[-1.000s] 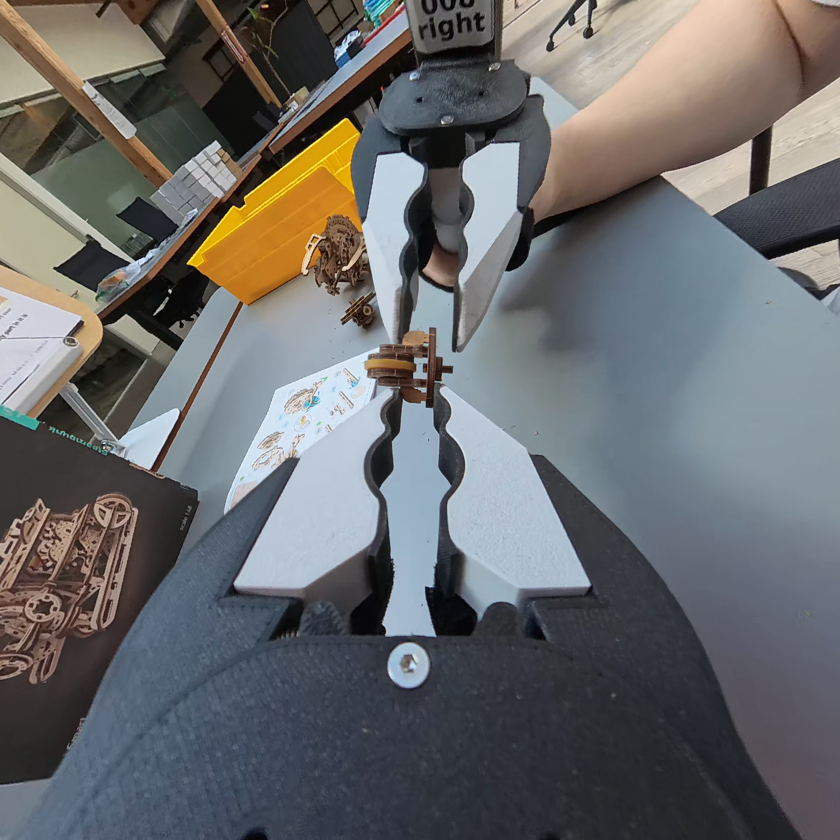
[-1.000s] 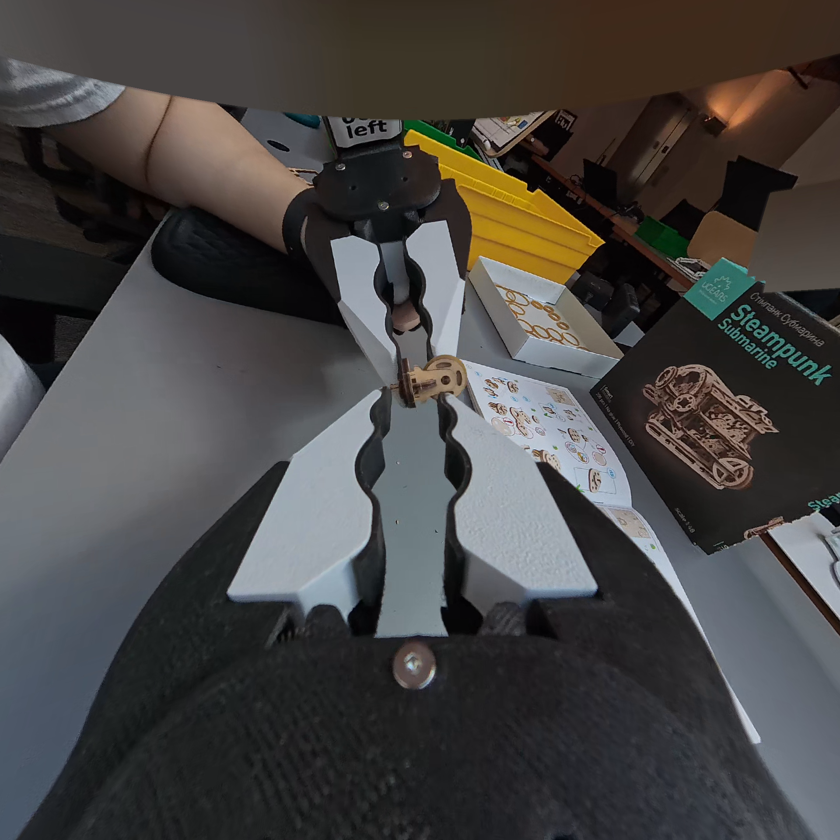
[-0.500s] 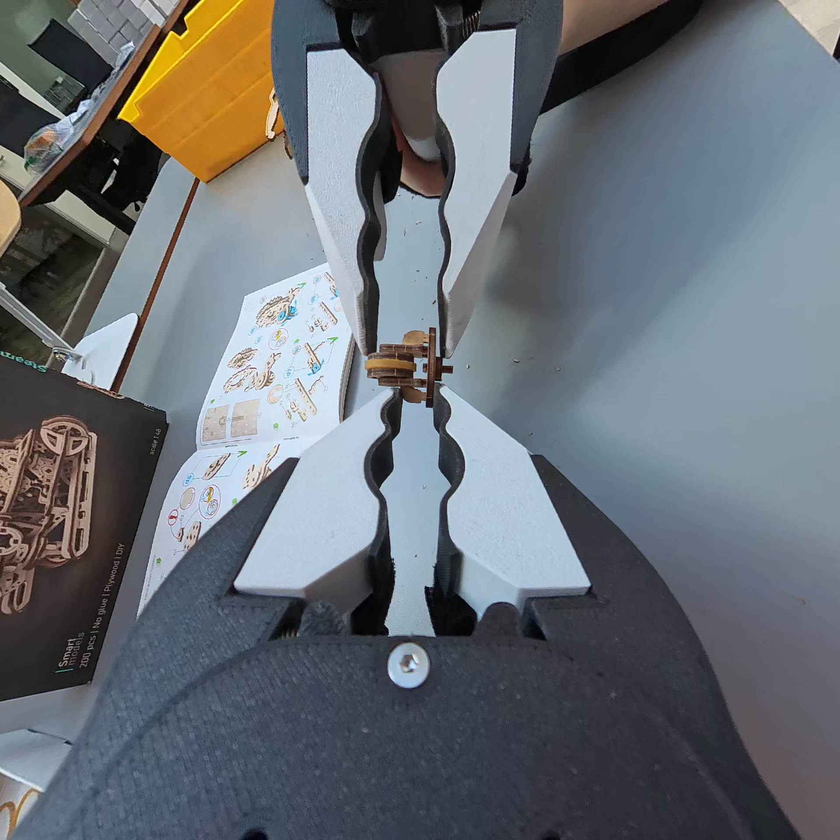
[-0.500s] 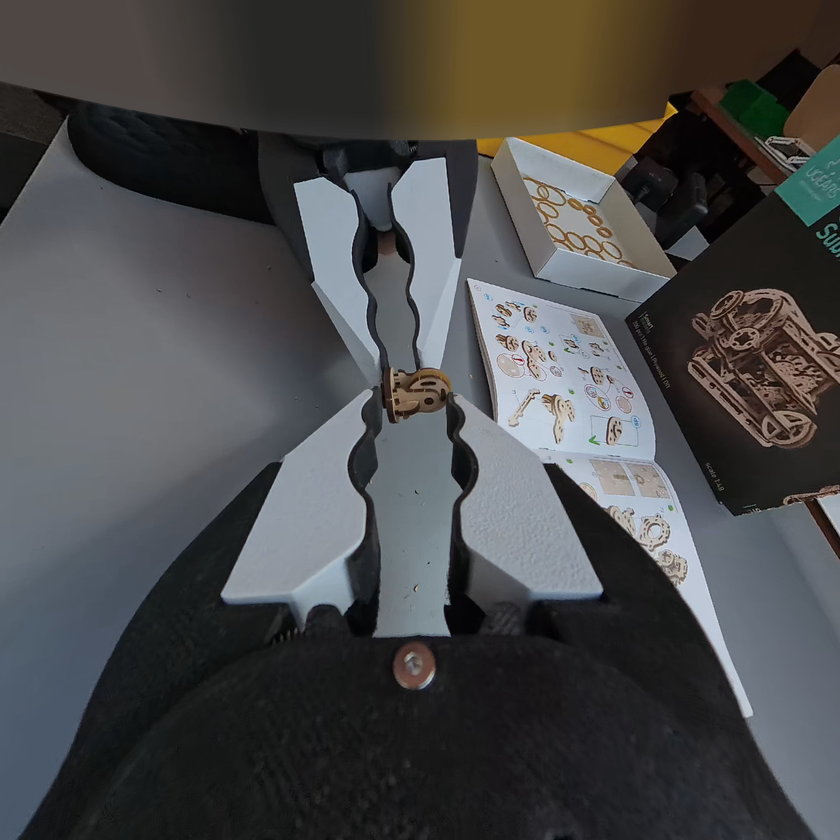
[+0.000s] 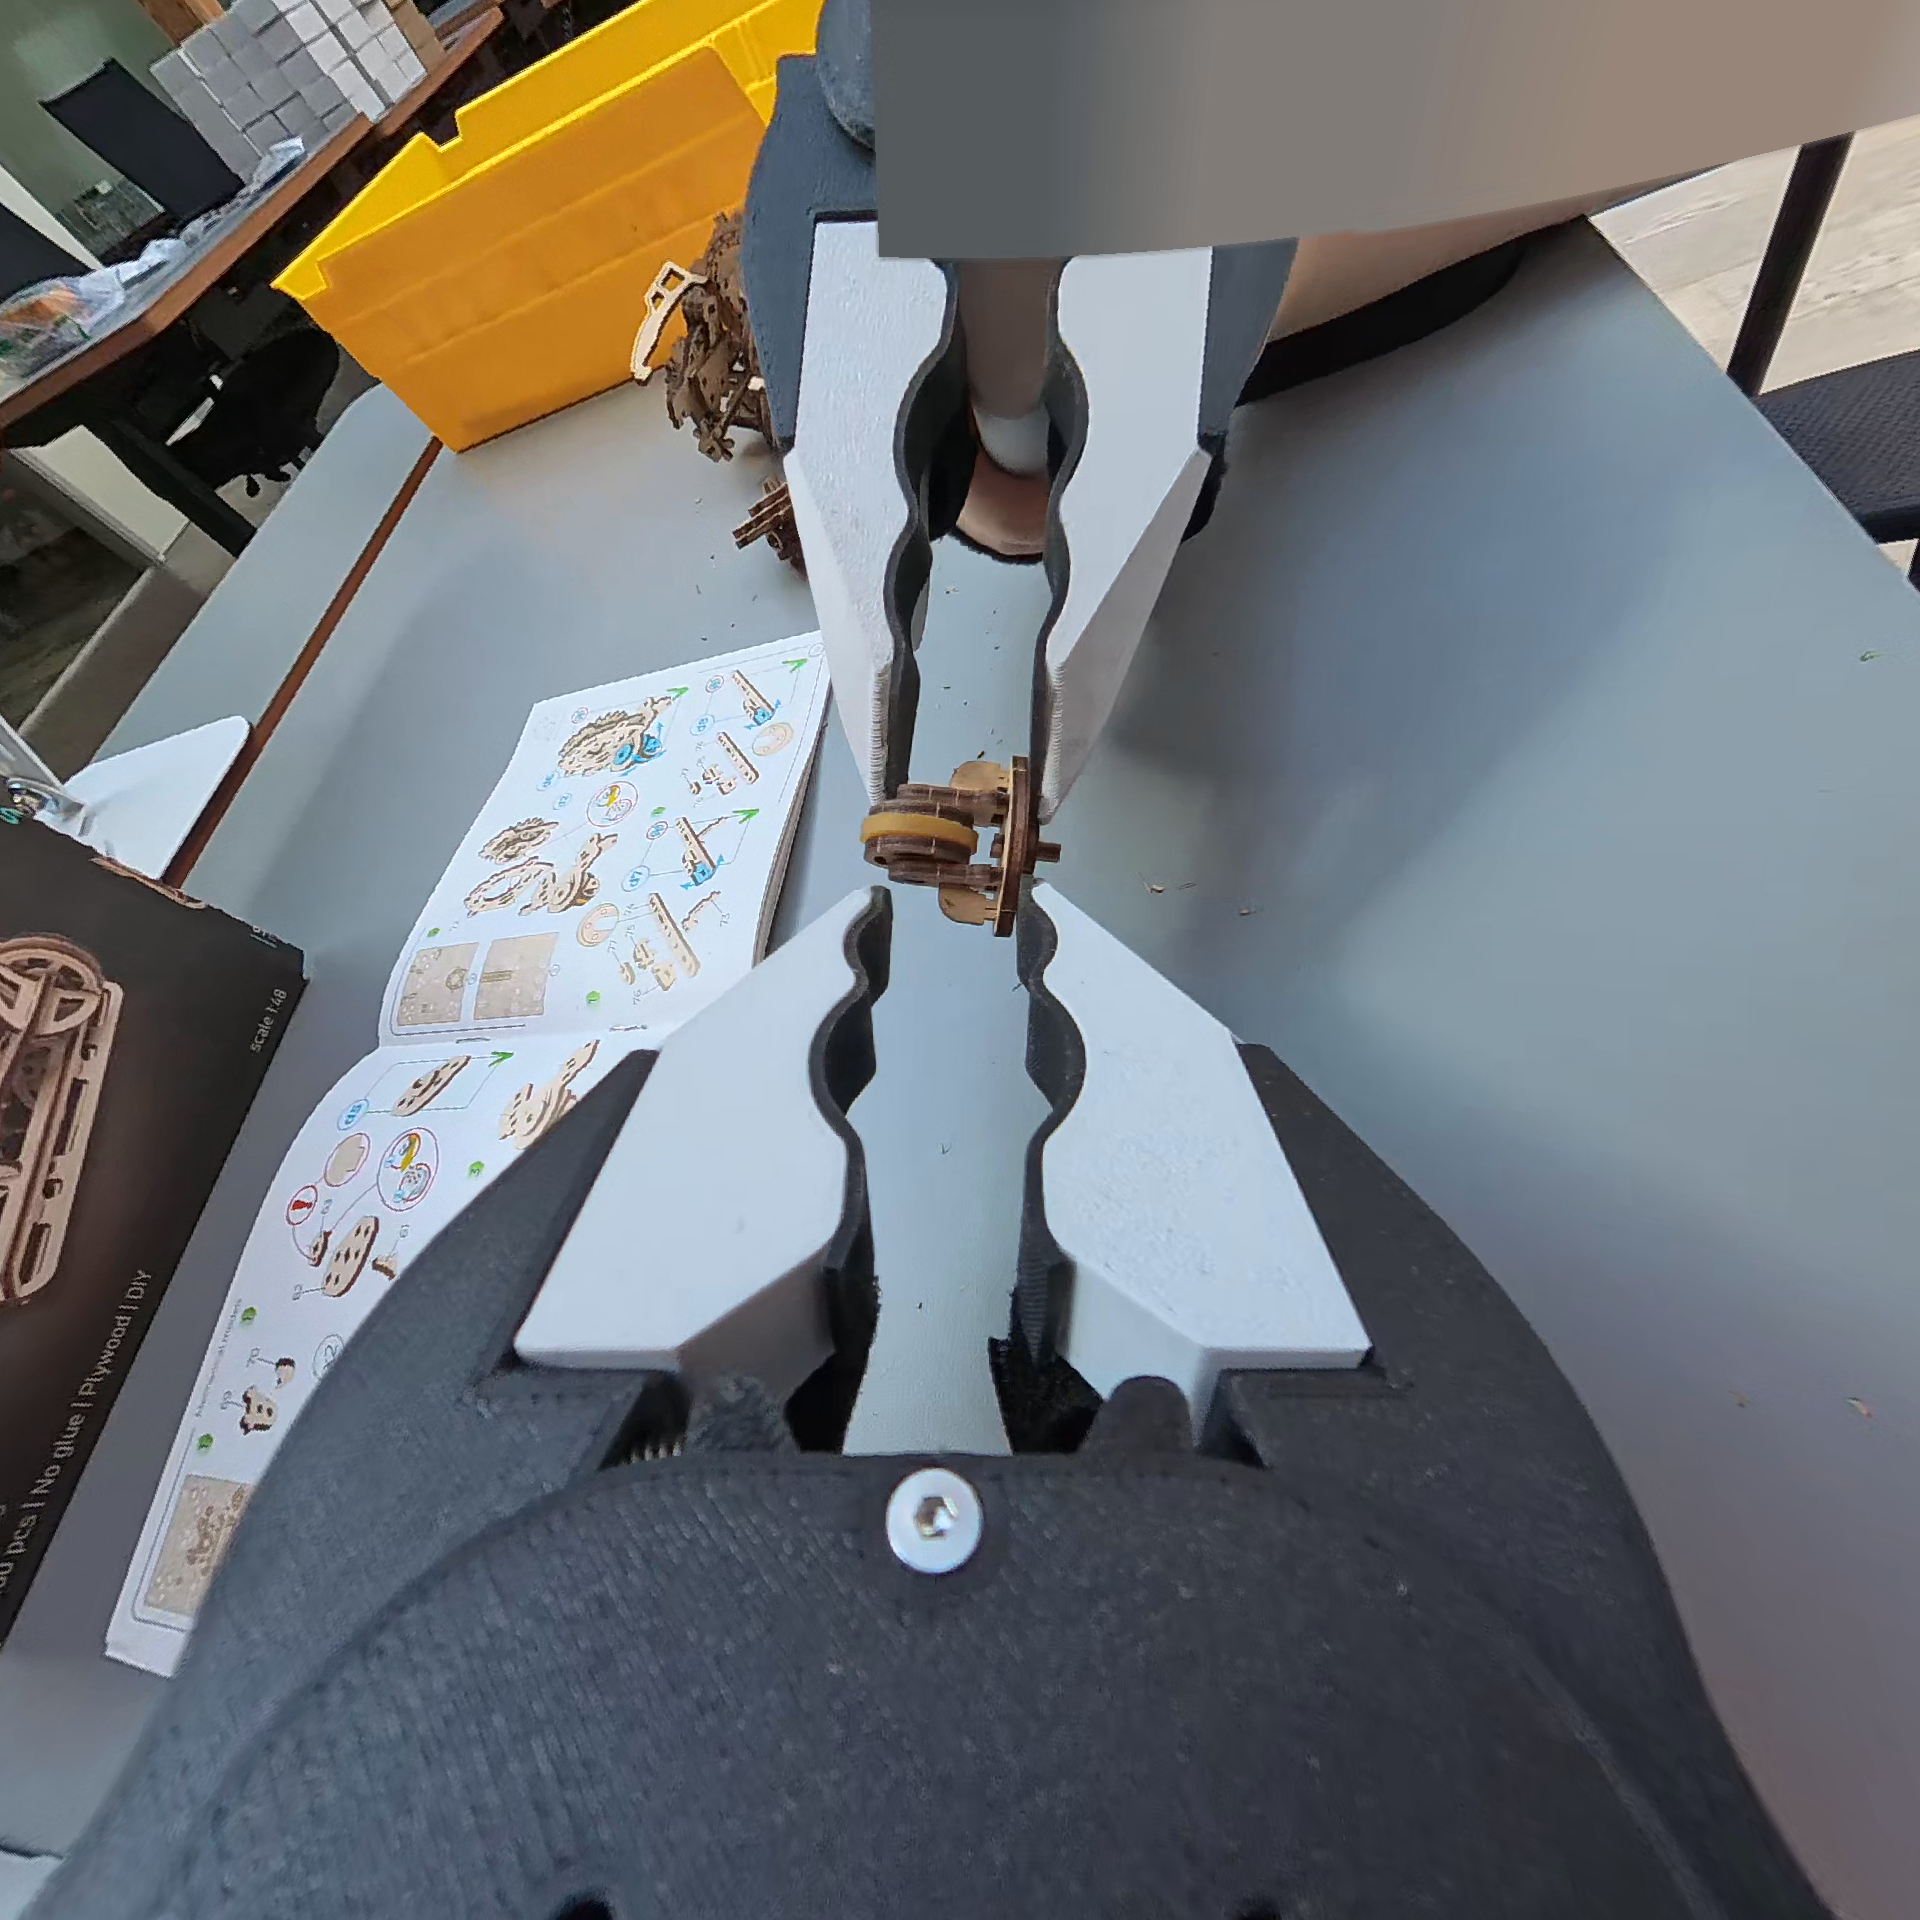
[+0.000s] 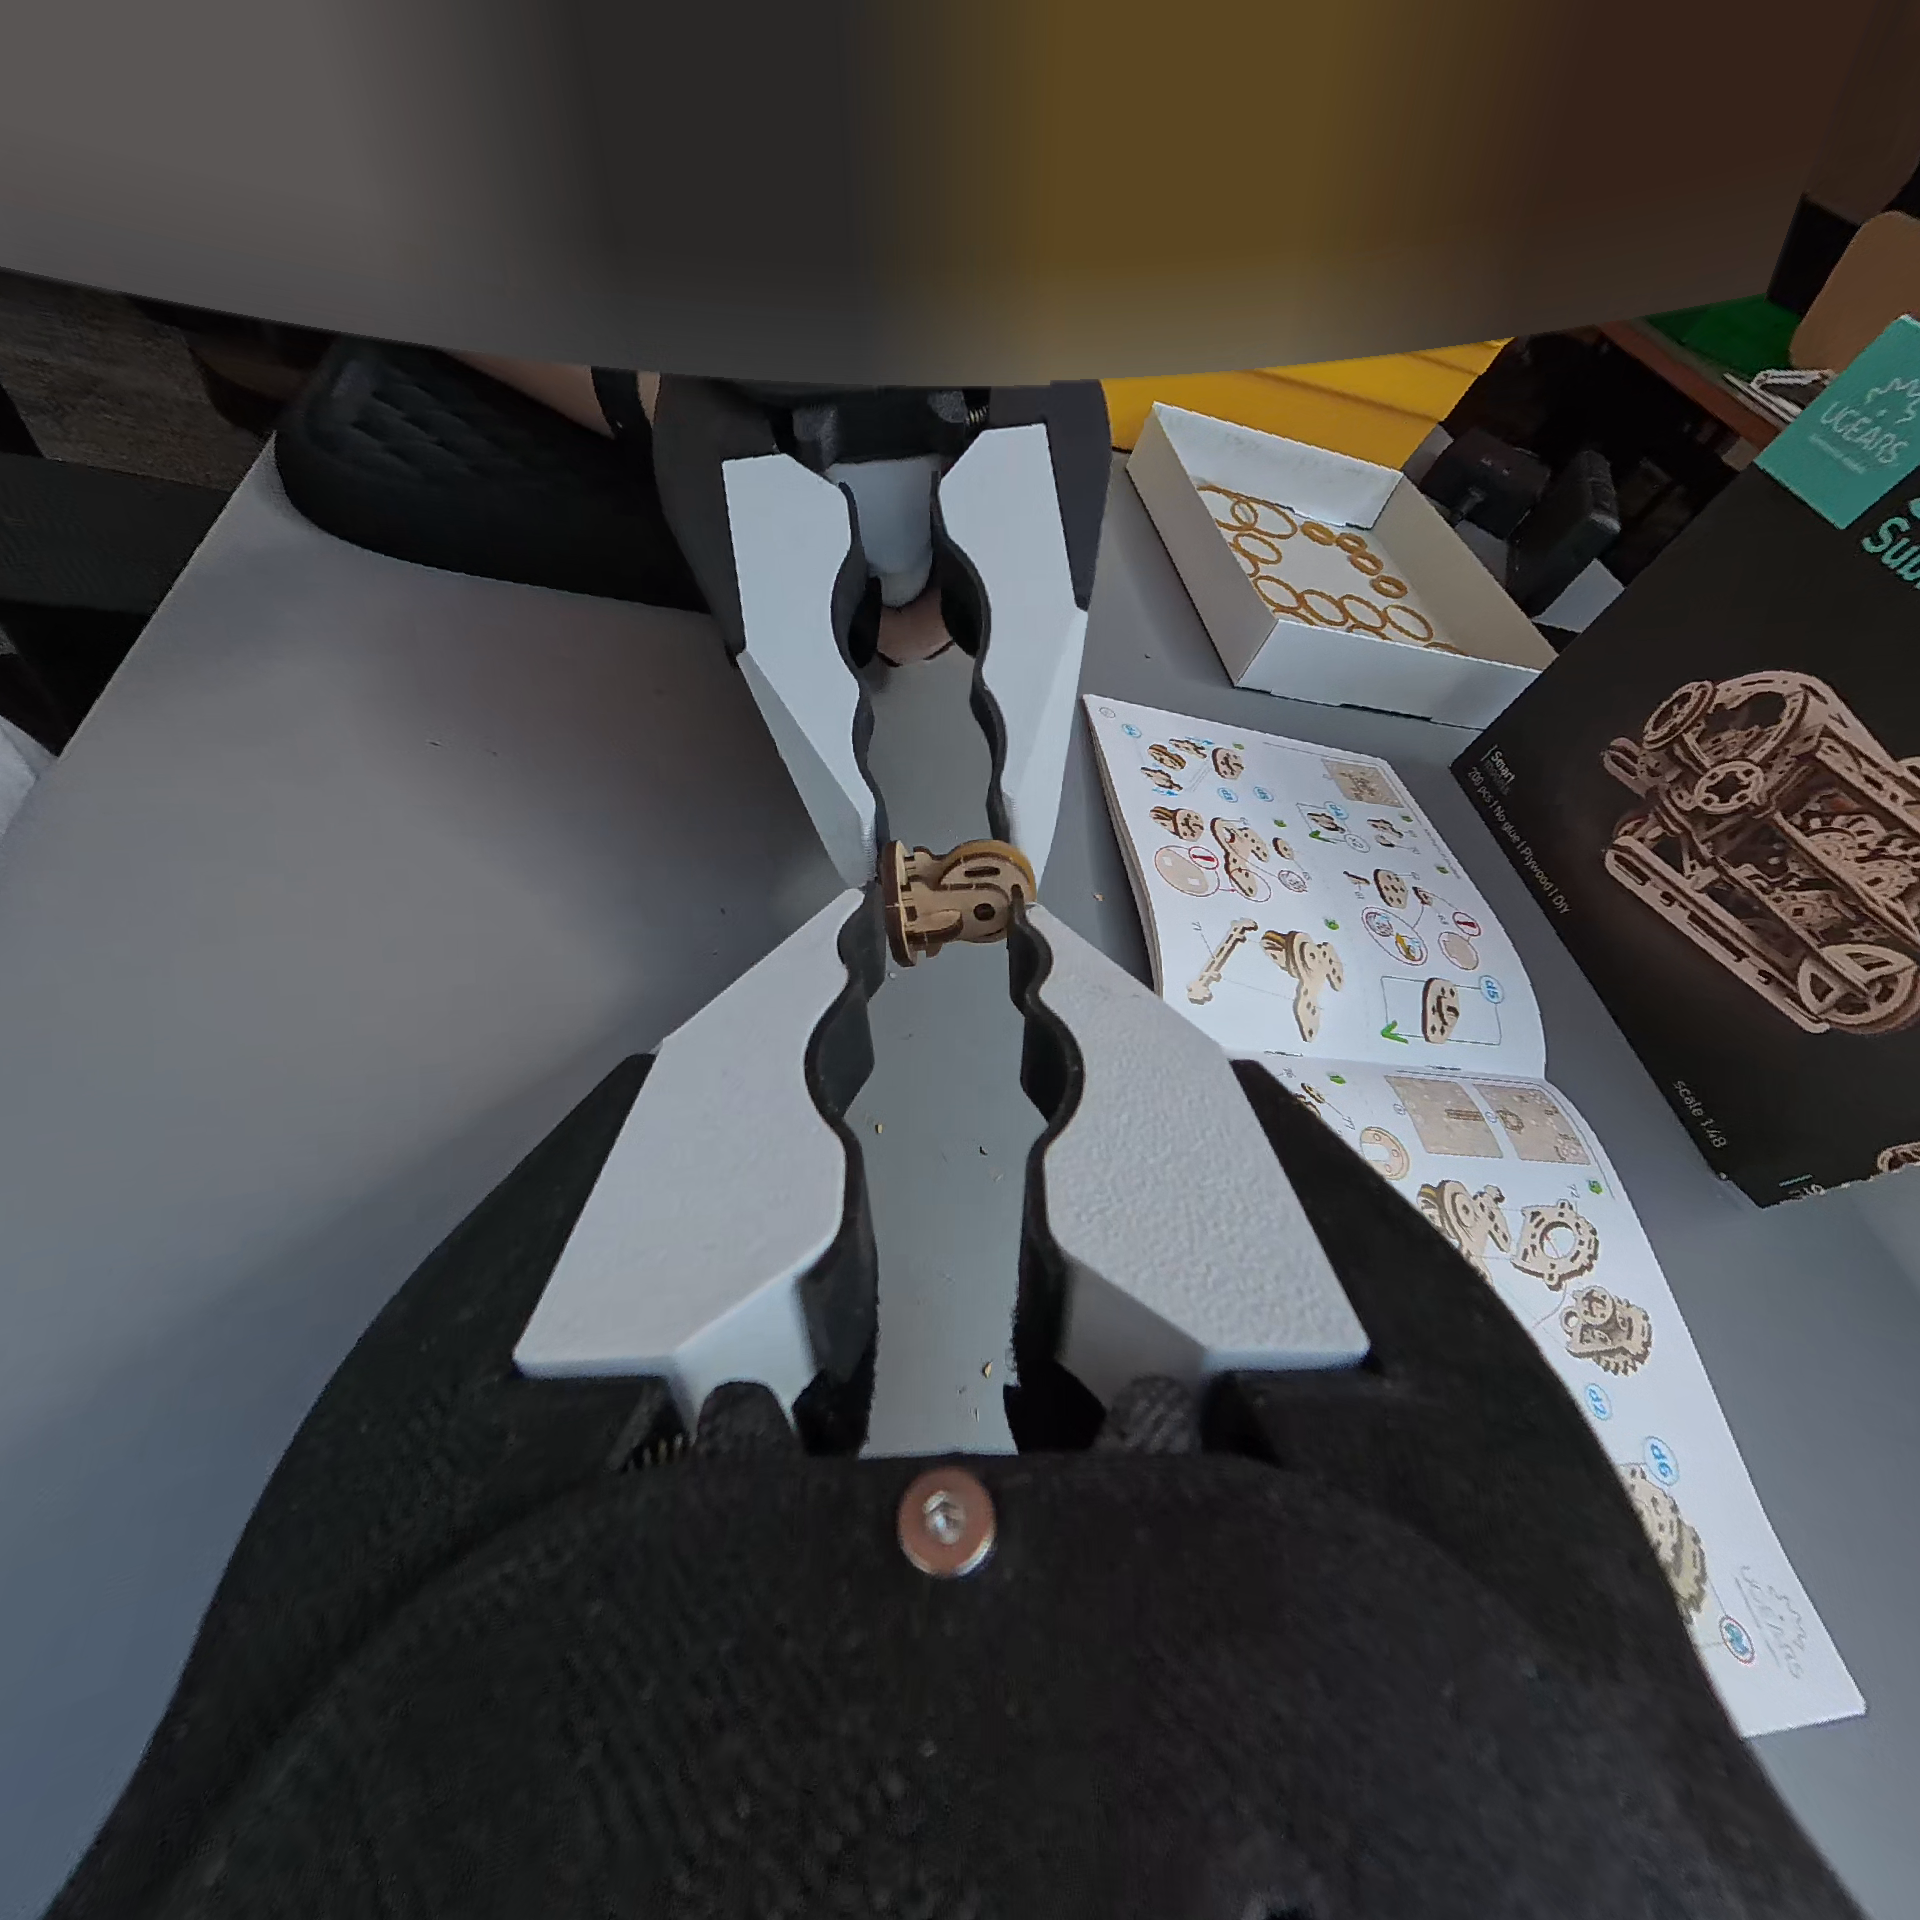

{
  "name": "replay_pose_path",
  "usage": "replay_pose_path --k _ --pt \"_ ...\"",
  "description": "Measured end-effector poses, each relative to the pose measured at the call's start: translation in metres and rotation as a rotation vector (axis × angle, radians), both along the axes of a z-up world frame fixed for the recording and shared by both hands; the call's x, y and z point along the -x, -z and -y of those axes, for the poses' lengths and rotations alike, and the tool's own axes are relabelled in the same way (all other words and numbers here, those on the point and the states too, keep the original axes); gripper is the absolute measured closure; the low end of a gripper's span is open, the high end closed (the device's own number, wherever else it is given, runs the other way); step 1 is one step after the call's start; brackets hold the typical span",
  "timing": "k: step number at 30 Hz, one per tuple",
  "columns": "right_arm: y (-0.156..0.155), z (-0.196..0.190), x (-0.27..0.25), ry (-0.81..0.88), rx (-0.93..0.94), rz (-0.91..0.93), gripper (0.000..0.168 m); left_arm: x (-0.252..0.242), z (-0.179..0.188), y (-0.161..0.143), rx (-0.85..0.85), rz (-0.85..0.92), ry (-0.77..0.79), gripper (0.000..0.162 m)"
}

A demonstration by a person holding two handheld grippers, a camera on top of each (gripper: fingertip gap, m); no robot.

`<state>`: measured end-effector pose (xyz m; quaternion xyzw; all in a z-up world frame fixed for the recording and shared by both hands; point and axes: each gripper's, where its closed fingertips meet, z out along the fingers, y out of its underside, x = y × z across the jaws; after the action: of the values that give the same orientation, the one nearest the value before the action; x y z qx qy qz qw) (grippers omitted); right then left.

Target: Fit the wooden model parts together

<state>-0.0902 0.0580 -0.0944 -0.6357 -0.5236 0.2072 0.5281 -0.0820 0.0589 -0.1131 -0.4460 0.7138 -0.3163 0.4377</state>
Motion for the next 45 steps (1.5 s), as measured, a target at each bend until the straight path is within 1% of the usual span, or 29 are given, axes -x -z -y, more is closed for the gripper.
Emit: replay_pose_path --k 3,8,17,18,21,28,33,38,45 --pt "-0.004 0.003 0.000 -0.017 0.002 -0.035 0.147 0.000 0.005 -0.004 -0.006 0.021 0.026 0.144" --pt "-0.007 0.007 0.000 -0.060 0.004 -0.077 0.147 0.001 0.010 -0.008 -0.044 0.043 0.044 0.144" --pt "0.011 0.004 0.000 -0.049 0.075 -0.048 0.147 0.002 0.007 0.010 -0.082 -0.049 0.032 0.144" --pt "0.011 0.003 0.000 -0.043 0.084 -0.051 0.146 0.002 0.006 0.011 -0.082 -0.056 0.028 0.149" --pt "0.009 0.002 -0.004 -0.030 0.118 -0.076 0.144 0.002 0.003 0.014 -0.089 -0.068 0.016 0.151" --pt "0.006 0.000 -0.009 -0.004 0.109 -0.077 0.146 0.001 0.000 0.012 -0.097 -0.054 -0.003 0.150" --pt "0.009 0.000 -0.006 0.004 0.075 -0.042 0.149 0.000 0.000 0.013 -0.095 -0.058 -0.007 0.150" --pt "0.013 -0.001 -0.004 -0.001 0.111 -0.054 0.149 0.001 0.001 0.020 -0.095 -0.092 0.002 0.150" --pt "0.019 0.001 -0.001 -0.015 0.122 -0.026 0.150 0.001 0.004 0.029 -0.105 -0.132 0.018 0.149"
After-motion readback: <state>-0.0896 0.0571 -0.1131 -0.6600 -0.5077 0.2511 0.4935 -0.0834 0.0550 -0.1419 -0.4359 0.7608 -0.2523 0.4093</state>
